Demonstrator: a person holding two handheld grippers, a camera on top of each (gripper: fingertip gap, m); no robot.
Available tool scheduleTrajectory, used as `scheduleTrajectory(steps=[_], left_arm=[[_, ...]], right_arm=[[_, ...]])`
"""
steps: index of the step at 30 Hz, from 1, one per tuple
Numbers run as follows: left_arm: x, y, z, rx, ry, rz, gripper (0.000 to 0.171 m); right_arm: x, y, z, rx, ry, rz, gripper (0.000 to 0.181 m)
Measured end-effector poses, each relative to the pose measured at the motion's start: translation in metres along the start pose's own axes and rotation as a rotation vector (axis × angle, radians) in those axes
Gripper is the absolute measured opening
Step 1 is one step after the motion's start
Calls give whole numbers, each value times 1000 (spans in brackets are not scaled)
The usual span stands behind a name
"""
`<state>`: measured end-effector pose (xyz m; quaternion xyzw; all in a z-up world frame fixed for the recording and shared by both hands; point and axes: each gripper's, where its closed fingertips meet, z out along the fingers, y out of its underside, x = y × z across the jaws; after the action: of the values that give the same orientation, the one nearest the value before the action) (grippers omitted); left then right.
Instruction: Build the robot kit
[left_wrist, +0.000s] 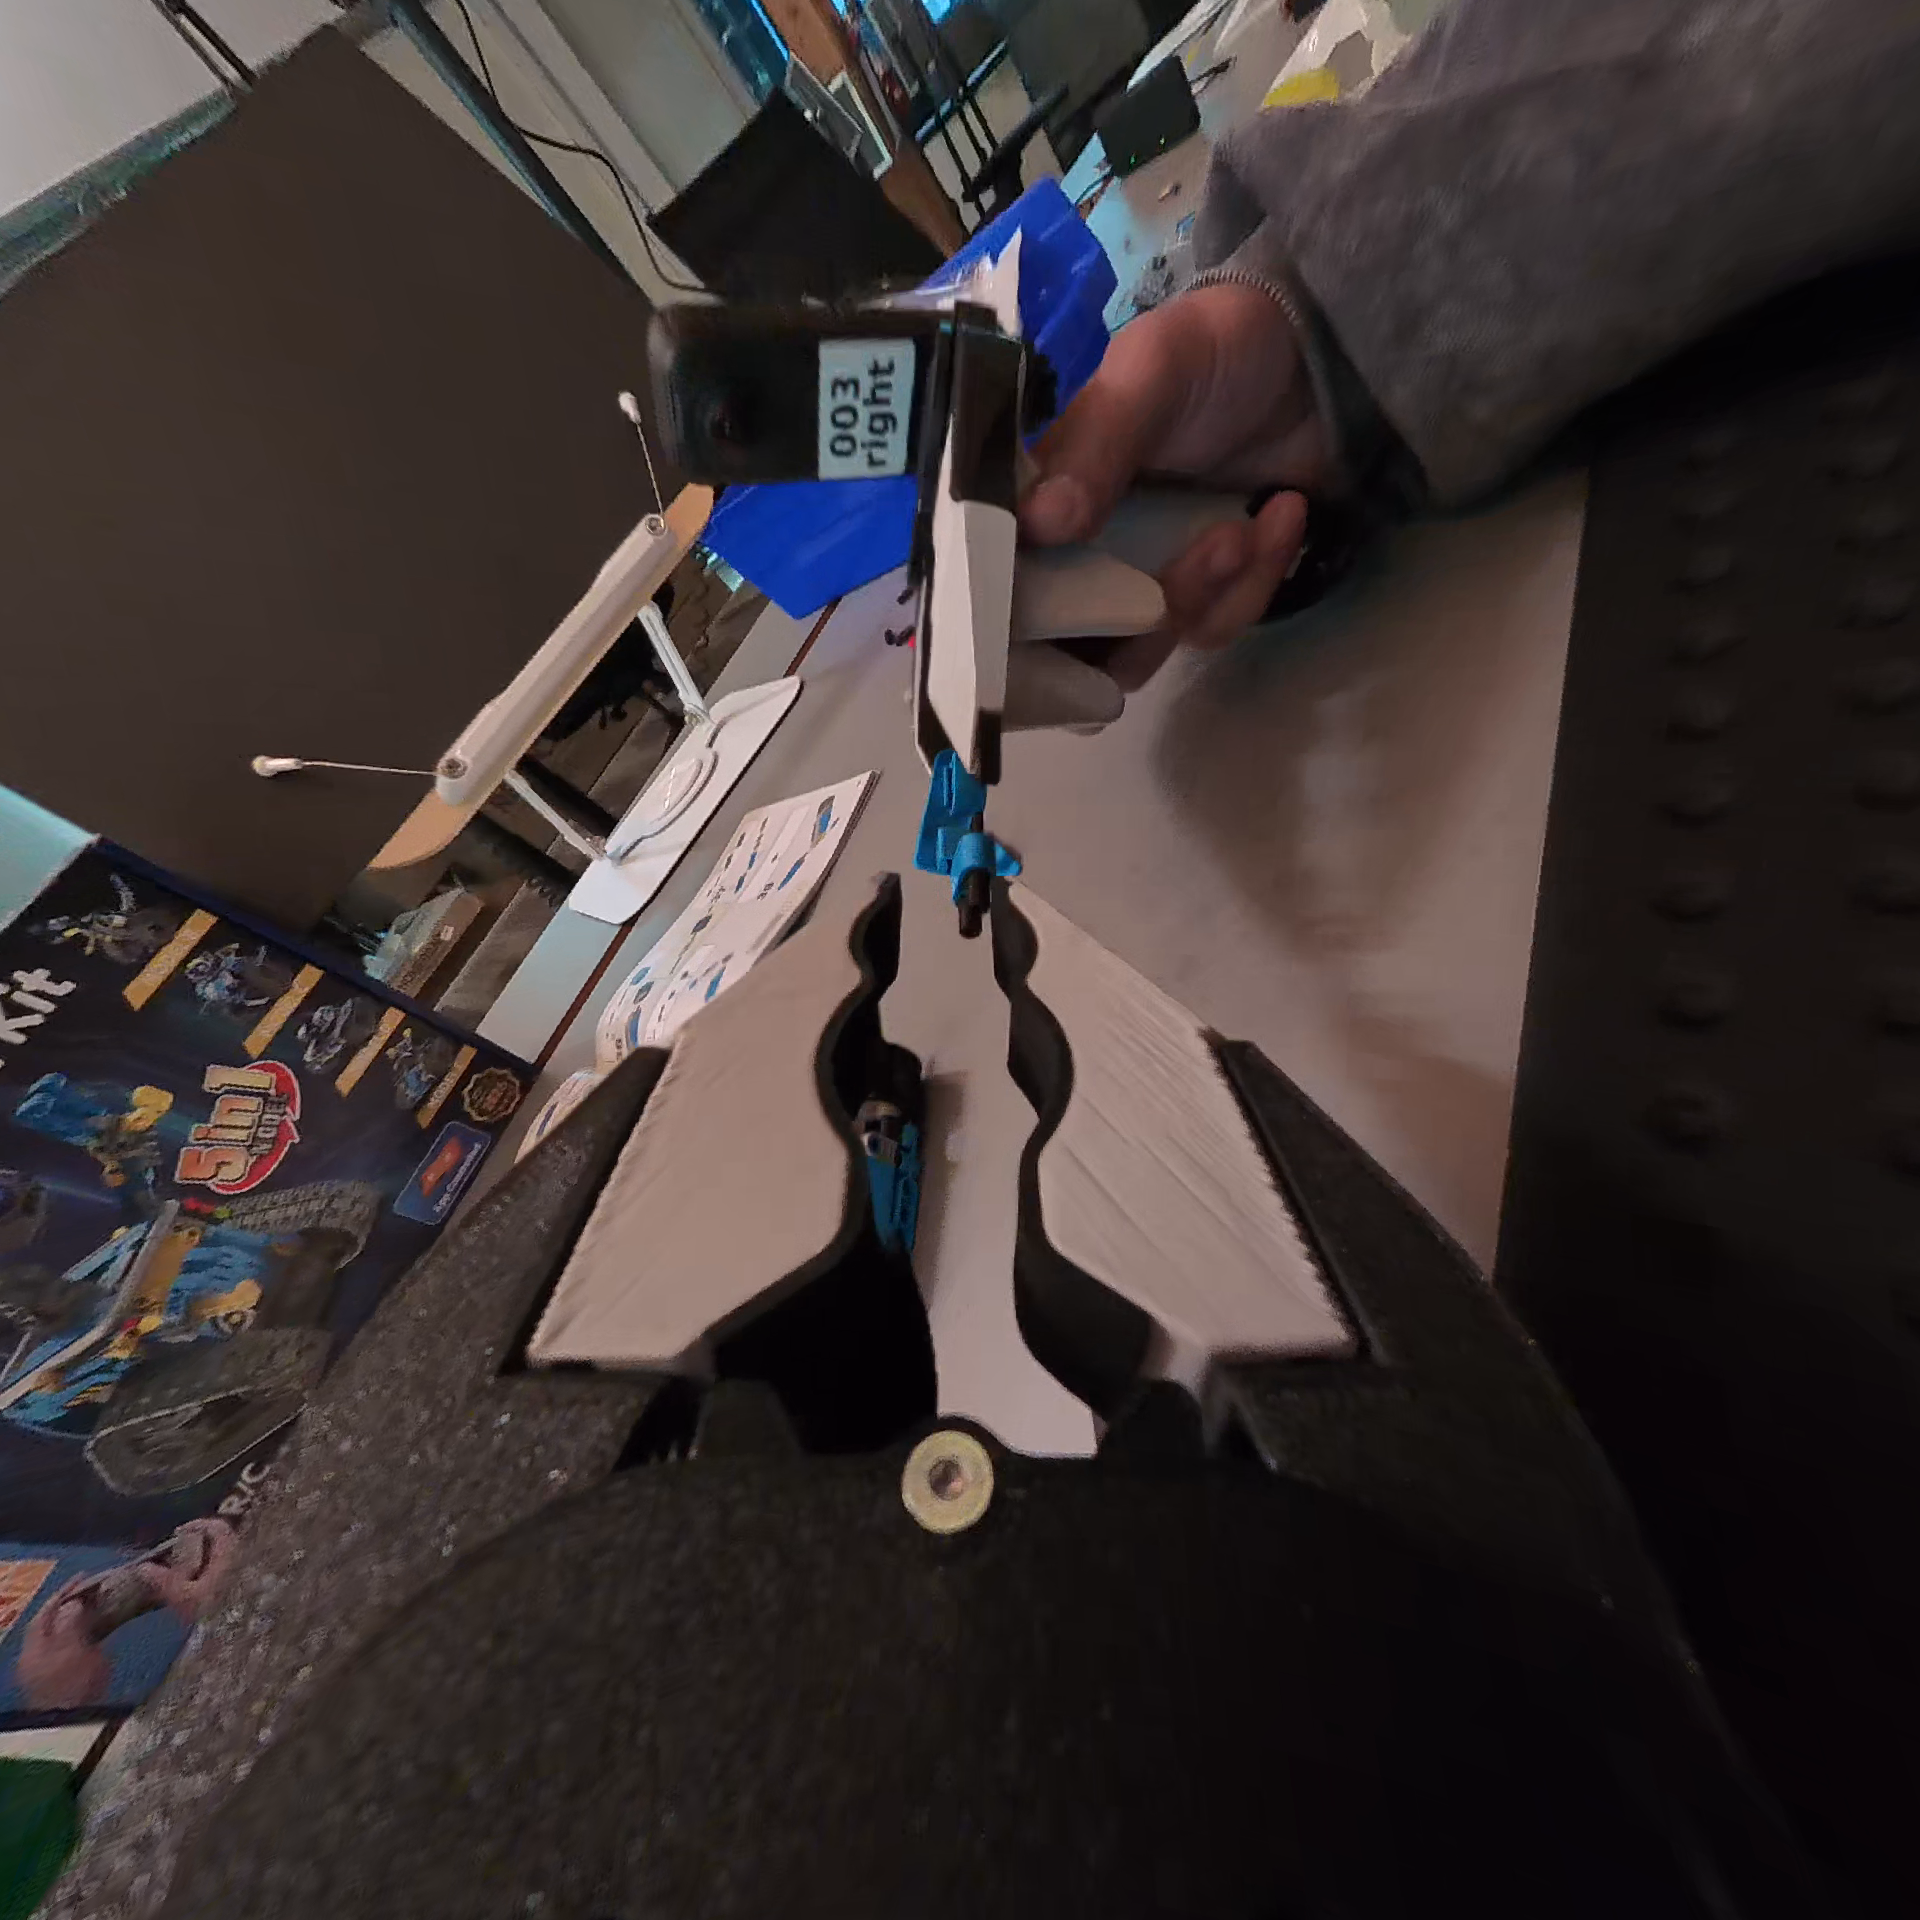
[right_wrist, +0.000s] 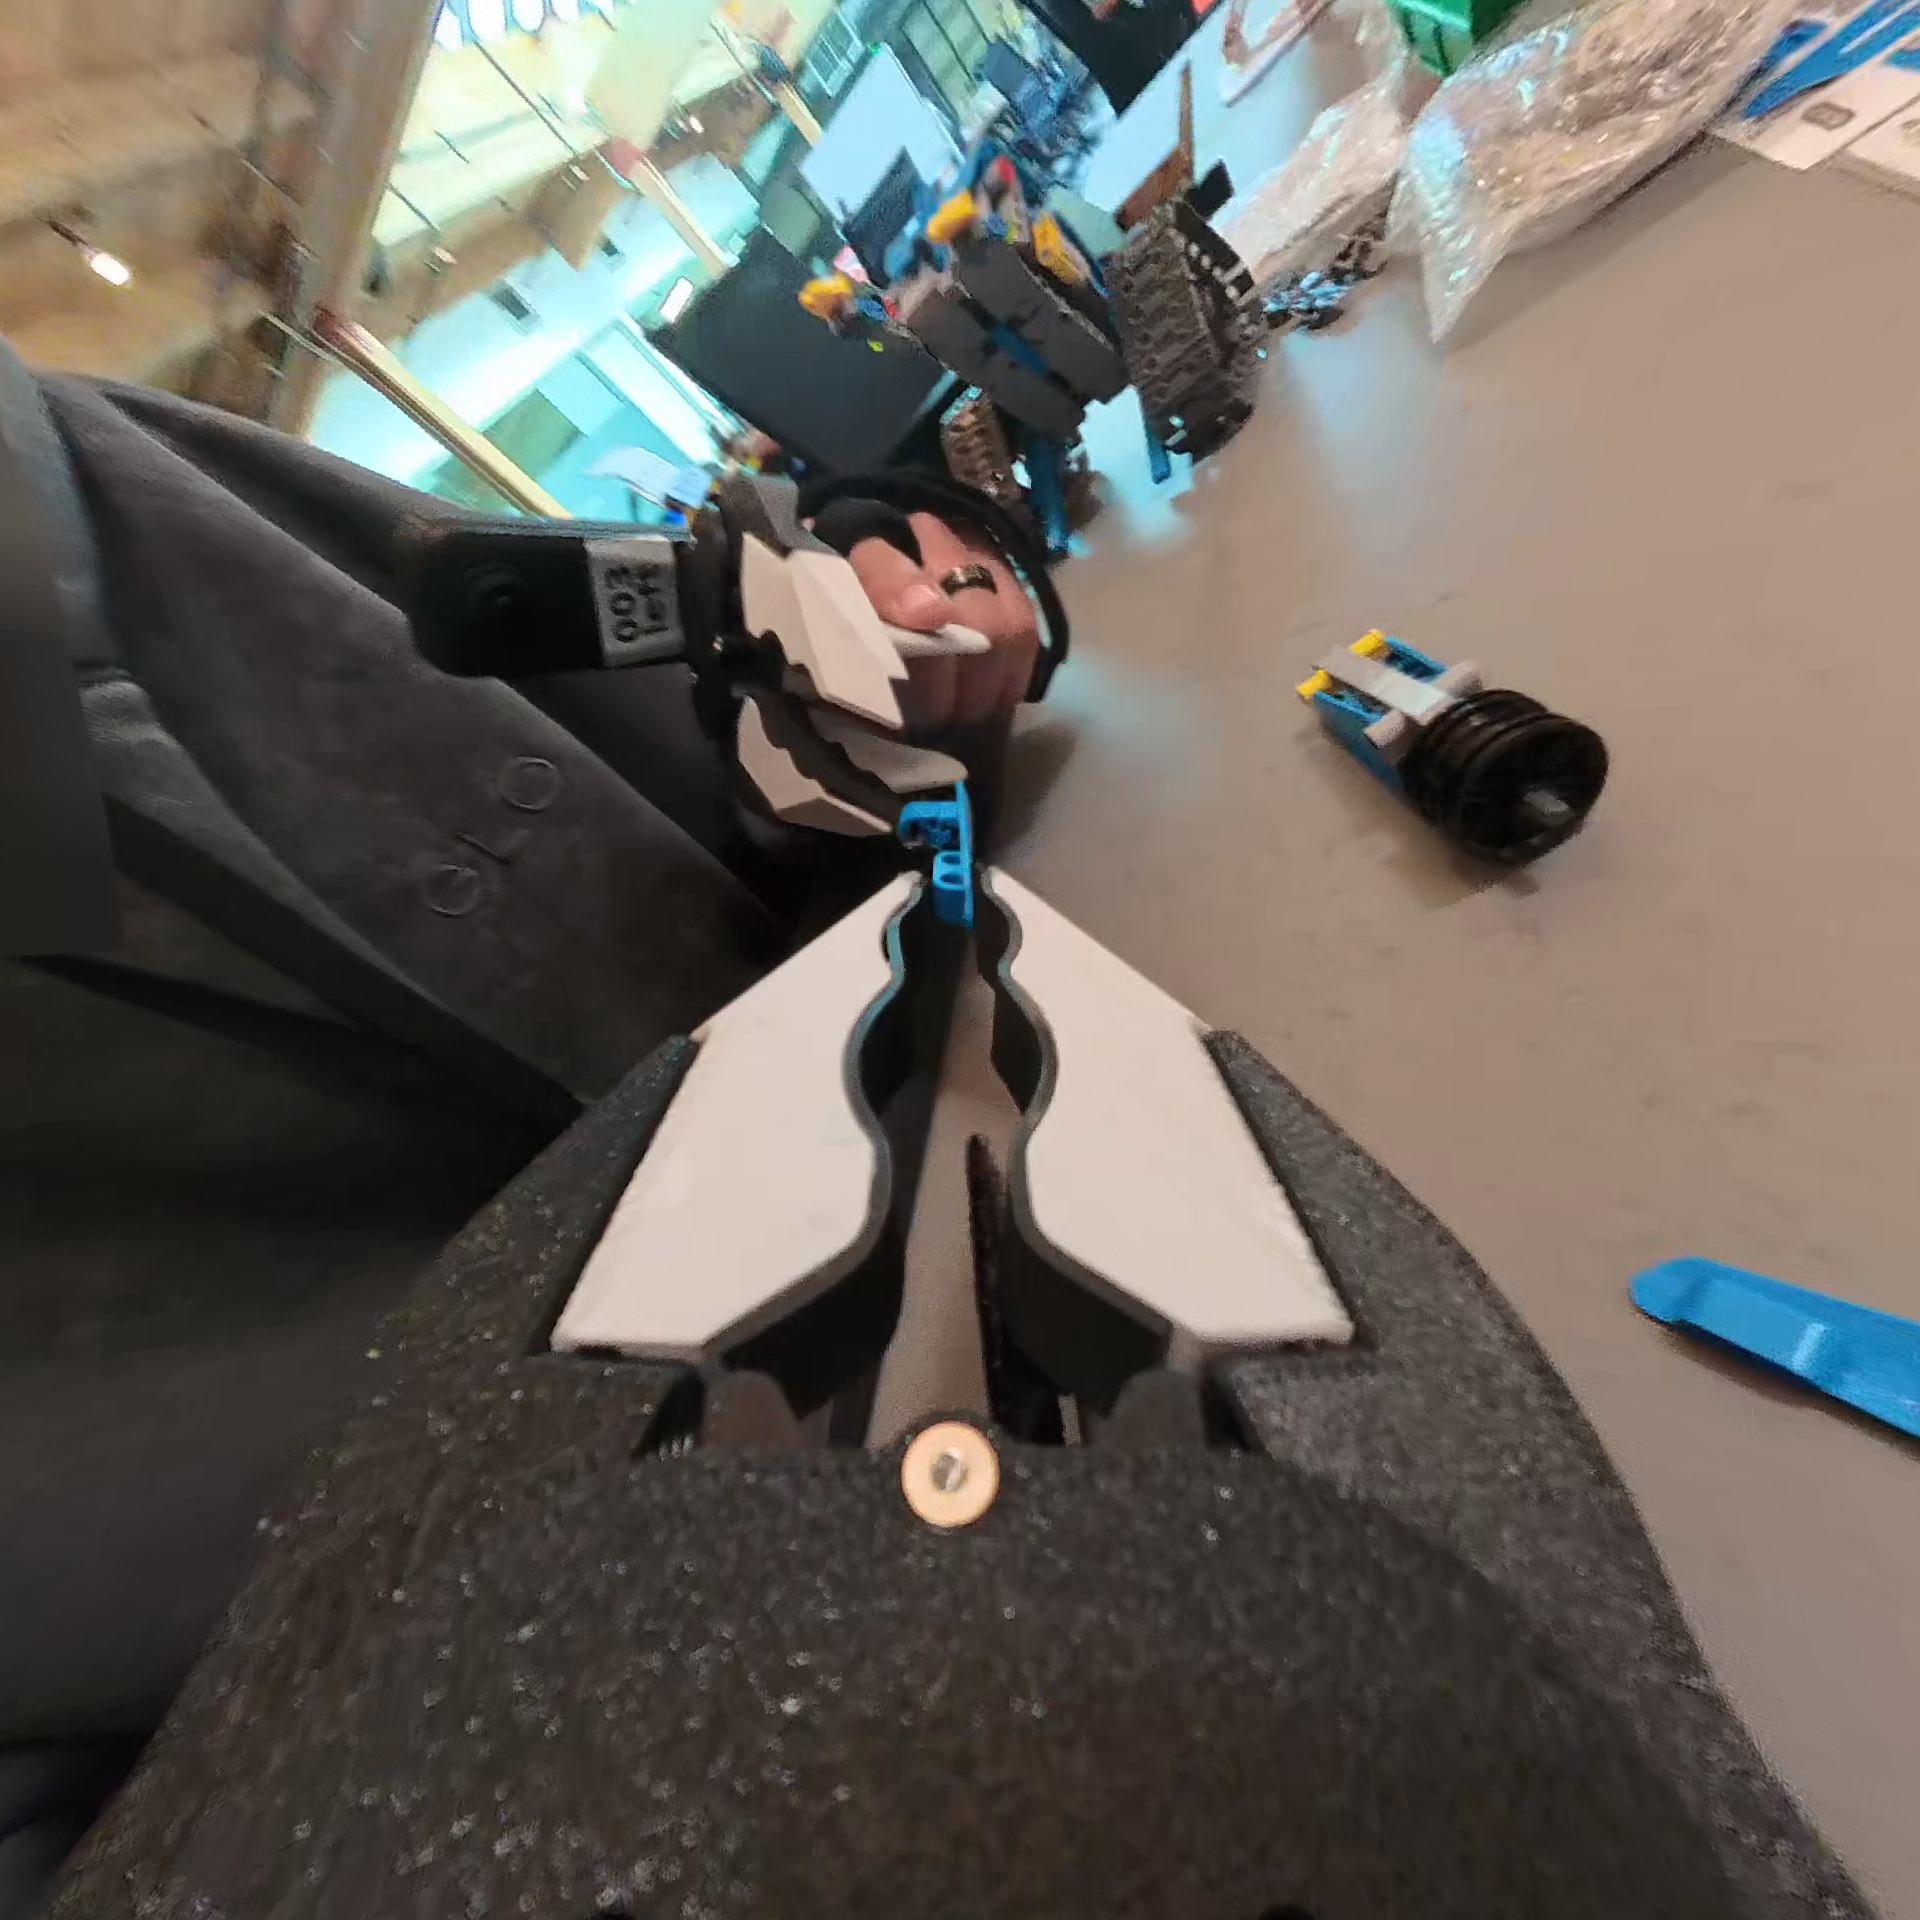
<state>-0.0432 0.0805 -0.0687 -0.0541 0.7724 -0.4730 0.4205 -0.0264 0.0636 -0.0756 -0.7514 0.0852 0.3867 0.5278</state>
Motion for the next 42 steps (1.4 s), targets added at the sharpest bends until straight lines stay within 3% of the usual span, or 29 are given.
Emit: scheduleTrajectory(steps=[4, 17, 36, 42], left_arm=[[7, -5, -1, 16, 15, 36, 16], [12, -18, -5, 89, 23, 72, 7], [7, -16, -6, 85, 37, 10, 6], [6, 3, 4, -25, 38, 5, 6]], right_arm=[[-14, -6, 0, 45, -138, 82, 7], [-21, 4, 11, -1, -256, 172, 7], [-22, -4, 10, 55, -269, 194, 6], [-5, -2, 9, 38, -134, 159, 7]])
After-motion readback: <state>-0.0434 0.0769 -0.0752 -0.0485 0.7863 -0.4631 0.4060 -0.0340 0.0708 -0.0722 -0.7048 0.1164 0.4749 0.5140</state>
